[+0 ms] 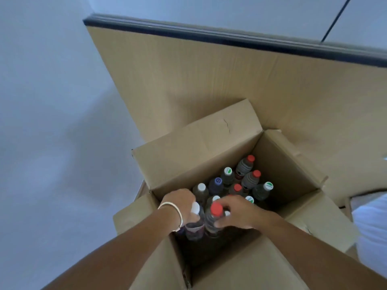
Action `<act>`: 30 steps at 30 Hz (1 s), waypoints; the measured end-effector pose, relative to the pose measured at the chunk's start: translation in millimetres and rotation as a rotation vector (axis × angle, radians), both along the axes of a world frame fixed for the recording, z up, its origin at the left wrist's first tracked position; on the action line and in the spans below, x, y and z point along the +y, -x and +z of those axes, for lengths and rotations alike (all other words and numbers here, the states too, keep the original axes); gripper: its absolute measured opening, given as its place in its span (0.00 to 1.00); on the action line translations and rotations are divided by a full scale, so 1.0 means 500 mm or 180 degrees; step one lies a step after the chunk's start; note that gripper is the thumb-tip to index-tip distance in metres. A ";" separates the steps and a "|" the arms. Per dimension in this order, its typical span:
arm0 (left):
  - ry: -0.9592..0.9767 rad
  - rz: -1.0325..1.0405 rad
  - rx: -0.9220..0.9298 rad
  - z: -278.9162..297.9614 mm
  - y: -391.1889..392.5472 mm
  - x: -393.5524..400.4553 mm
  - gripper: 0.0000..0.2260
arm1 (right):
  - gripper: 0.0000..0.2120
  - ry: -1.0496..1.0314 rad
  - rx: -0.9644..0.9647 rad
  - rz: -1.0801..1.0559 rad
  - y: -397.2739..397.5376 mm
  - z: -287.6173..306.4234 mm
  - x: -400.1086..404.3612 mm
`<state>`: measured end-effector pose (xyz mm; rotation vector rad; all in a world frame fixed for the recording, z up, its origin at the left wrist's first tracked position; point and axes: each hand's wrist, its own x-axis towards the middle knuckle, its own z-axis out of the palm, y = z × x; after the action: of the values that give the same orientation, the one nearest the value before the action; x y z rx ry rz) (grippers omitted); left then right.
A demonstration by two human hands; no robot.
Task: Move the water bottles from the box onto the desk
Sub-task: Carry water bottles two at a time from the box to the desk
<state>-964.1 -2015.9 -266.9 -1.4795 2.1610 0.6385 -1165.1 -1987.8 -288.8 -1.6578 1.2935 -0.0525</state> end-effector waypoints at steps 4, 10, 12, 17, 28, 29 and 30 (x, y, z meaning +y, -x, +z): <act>0.0326 0.0126 0.1224 0.088 -0.014 -0.055 0.27 | 0.10 0.0138 -0.0654 -0.0792 0.022 0.085 -0.009; 0.0577 0.1164 0.3210 0.186 0.020 -0.099 0.21 | 0.11 0.0565 -0.1259 -0.1829 0.014 0.214 -0.032; 0.0579 0.1231 0.3481 0.222 0.036 -0.117 0.24 | 0.08 0.0720 -0.1472 -0.2147 0.007 0.248 -0.036; 0.0055 0.1307 0.4121 0.305 0.076 -0.131 0.07 | 0.08 0.1220 -0.1598 -0.2990 -0.020 0.323 -0.038; -0.0646 0.0541 0.4177 0.424 0.175 -0.087 0.16 | 0.14 0.1954 -0.1503 -0.3661 0.005 0.448 0.065; -0.0756 0.0516 0.4142 0.432 0.183 -0.080 0.17 | 0.13 0.2000 -0.1485 -0.3707 0.008 0.455 0.079; -0.0920 0.0480 0.4118 0.439 0.199 -0.068 0.16 | 0.13 0.2068 -0.1421 -0.3828 0.013 0.464 0.101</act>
<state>-1063.8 -2049.7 -47.4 -1.1463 2.5339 2.3261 -1171.3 -1937.3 -56.8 -0.9825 1.8107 -1.5884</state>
